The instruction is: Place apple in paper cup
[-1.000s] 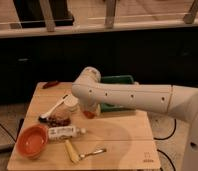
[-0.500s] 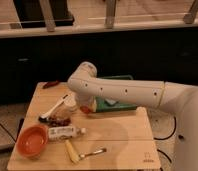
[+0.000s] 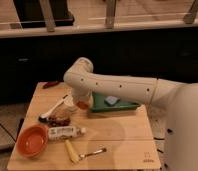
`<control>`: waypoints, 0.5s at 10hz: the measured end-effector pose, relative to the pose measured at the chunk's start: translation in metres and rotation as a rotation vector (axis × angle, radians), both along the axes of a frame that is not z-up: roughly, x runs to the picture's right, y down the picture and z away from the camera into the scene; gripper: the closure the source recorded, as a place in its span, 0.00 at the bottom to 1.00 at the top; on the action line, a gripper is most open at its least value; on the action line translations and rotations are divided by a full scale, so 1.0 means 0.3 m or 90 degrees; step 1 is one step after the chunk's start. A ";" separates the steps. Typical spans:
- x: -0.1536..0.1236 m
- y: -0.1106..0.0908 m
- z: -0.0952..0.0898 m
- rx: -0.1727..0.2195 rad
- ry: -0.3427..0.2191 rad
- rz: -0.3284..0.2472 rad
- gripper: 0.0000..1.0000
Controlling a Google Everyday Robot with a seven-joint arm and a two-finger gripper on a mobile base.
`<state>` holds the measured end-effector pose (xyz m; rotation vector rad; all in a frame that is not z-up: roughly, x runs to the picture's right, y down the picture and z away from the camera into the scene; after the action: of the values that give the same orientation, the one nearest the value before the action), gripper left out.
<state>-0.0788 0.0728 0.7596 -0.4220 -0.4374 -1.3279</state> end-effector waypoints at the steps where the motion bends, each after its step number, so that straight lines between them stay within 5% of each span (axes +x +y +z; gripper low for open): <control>1: -0.016 -0.016 0.010 0.001 -0.005 -0.006 0.98; 5: -0.063 -0.061 0.035 0.003 -0.023 -0.028 0.98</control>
<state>-0.0976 0.0544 0.7702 -0.4063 -0.4581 -1.3800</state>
